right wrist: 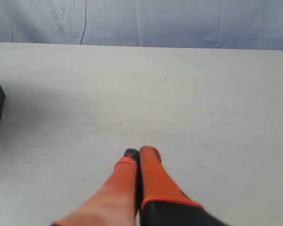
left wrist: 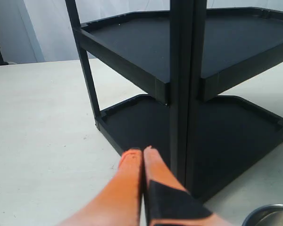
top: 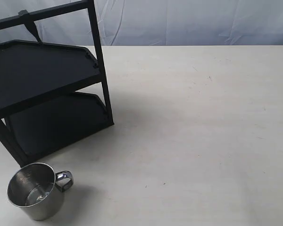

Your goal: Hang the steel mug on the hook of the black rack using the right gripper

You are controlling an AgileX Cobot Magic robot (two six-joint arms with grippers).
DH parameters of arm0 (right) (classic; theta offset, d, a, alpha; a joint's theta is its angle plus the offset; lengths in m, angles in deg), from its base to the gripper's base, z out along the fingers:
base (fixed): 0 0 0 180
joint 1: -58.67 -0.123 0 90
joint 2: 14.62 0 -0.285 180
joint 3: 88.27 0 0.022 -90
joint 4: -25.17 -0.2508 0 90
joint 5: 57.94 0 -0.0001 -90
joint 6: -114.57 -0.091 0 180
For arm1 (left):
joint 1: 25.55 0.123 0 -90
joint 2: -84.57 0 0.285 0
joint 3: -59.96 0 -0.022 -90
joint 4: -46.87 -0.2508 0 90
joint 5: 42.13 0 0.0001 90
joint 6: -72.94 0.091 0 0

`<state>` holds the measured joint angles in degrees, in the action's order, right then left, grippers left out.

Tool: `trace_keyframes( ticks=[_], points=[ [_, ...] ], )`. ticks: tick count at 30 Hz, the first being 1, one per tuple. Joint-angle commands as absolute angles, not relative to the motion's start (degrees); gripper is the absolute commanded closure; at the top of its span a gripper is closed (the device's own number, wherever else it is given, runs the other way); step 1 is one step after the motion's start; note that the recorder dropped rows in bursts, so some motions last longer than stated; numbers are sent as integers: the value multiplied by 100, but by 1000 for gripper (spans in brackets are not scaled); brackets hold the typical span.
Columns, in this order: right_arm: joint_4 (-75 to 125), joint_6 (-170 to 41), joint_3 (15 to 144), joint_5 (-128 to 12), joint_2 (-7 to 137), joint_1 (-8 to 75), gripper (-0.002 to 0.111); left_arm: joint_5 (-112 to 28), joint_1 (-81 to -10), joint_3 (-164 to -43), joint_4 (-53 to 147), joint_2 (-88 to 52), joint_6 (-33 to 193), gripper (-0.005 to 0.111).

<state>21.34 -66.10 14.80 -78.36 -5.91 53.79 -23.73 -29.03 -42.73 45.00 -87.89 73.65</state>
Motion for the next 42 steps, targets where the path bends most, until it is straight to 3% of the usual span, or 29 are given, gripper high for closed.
trace_keyframes(
  ticks=[1,5,10,14,23,31,36,42],
  points=[
    [2517,-6585,1452,-7578,-618,5405,109,-2420,-2916,-4282,4466,-8765,7344,107],
    [2344,-6665,1452,-6341,-618,5405,109,-2420,-2916,-4282,4466,-8765,7344,107],
    [100,-7327,1452,-4347,-618,5405,109,-2420,-2916,-4282,4466,-8765,7344,107],
    [-1564,-8557,1452,-3924,-618,5405,109,-2420,-2916,-4282,4466,-8765,7344,107],
    [-2277,-8976,1506,-4807,-593,5392,109,-2420,-2916,-4282,4466,-8765,7344,107],
    [224,-8532,2972,-7165,855,5392,109,-2420,-2916,-4282,4466,-8765,7344,107],
    [182,-6212,4453,-8378,2582,5392,109,-2420,-2916,-4282,4466,-8765,7344,107],
    [-1483,-3369,5562,-9433,4357,5277,109,-2420,-2916,-4282,4466,-8765,7344,107]
  ],
)
